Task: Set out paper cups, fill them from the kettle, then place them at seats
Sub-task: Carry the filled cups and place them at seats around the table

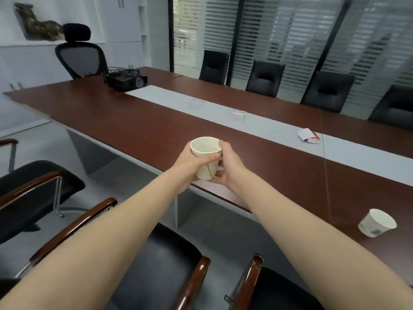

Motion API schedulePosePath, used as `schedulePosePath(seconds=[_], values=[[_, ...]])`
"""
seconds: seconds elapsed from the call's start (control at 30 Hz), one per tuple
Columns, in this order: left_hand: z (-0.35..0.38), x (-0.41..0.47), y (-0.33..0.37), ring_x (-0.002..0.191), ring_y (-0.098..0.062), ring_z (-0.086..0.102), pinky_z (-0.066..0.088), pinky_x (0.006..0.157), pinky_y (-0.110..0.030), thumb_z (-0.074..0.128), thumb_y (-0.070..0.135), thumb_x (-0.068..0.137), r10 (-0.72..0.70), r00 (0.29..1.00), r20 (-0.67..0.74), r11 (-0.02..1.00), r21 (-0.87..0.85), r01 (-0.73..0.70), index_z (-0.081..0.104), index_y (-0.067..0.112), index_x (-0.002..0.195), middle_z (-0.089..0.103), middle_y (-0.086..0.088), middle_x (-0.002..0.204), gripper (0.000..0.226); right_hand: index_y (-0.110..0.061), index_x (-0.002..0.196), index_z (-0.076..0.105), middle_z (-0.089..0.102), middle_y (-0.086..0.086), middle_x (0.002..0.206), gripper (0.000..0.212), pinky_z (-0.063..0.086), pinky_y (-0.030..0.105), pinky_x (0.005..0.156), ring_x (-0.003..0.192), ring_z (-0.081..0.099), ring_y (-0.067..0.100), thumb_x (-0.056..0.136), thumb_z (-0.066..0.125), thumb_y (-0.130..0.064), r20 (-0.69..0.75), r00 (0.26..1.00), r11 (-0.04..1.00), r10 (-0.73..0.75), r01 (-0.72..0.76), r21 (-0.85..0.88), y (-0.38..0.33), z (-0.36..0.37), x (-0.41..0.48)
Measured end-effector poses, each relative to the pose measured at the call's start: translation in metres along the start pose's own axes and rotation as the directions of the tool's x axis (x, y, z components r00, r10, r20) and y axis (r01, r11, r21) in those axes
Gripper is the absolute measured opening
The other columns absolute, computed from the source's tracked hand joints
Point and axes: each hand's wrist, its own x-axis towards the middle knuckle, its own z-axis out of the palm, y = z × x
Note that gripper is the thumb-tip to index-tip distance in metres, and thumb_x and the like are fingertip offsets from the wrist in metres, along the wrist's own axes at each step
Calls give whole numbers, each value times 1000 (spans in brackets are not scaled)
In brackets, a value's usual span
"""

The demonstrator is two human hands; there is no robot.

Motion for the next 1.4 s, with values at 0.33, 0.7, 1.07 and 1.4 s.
schedulePosePath(seconds=[0.33,0.7,1.07,1.4], values=[[-27,161,-40,111,-16,60,53,90,-35,84,30,54,34,993,111,995,92,-44,47,18,127,63,-4,119,83,-20,108,56,62,8,109,31,53,33,66,101,61,27,98,39,-43,-145,989,997,-35,44,62,-1,7,167],[-56,268,-129,110,-13,58,48,84,-22,83,26,60,-51,976,211,992,122,26,39,15,135,59,-7,124,88,-26,86,58,64,-3,94,39,45,33,100,104,59,17,101,29,-46,-124,992,999,-35,31,-34,57,-6,299],[-70,303,-204,107,-14,59,48,93,-28,82,16,58,-99,976,196,995,43,92,50,20,124,64,-2,114,73,-14,125,55,60,-2,113,45,41,17,82,102,55,10,104,25,-39,-100,993,988,-66,51,-146,109,-19,350],[-73,311,-221,103,-8,60,47,86,-20,82,15,56,-119,969,216,993,29,115,50,20,124,65,2,110,75,-17,128,52,57,-2,117,37,40,22,91,108,52,11,105,27,-31,-116,984,960,-136,102,-259,125,-26,366]])
